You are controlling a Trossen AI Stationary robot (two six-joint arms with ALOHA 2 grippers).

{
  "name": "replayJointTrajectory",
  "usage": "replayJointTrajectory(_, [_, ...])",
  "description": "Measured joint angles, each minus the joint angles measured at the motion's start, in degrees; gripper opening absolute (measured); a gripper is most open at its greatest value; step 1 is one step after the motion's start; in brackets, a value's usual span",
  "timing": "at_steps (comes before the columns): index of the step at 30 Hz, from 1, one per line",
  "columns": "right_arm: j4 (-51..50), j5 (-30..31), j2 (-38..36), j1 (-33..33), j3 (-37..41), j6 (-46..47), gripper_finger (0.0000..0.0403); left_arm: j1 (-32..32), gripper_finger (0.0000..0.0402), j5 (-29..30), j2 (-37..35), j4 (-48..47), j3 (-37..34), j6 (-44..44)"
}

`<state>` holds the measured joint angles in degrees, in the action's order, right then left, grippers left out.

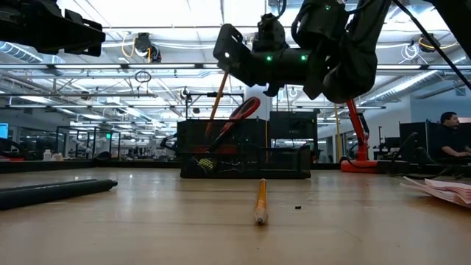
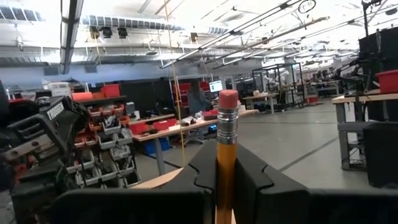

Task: Pick and place office supplies into organizer
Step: Put the orange pencil into the desk organizer

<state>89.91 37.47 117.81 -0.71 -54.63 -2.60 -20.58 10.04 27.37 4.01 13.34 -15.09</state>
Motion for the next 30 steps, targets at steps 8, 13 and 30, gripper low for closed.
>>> replayJointTrajectory(8, [0.0,-6.7,-5.5,-0.4,0.0,-1.2,0.0013,0.0,0.0031,0.0,0.0,-0.4,0.0,-0.2])
replayJointTrajectory(13, [0.1,-7.5,-9.3,-2.4,0.0,-8.6,0.0013,0.0,0.0031,0.0,0.0,-1.4,0.0,-0.2])
replayJointTrajectory(30, [0.1,-7.5,-10.8,-3.5,0.0,-11.7,0.0013,0.0,0.0031,0.0,0.0,-1.4,0.0,-0.2])
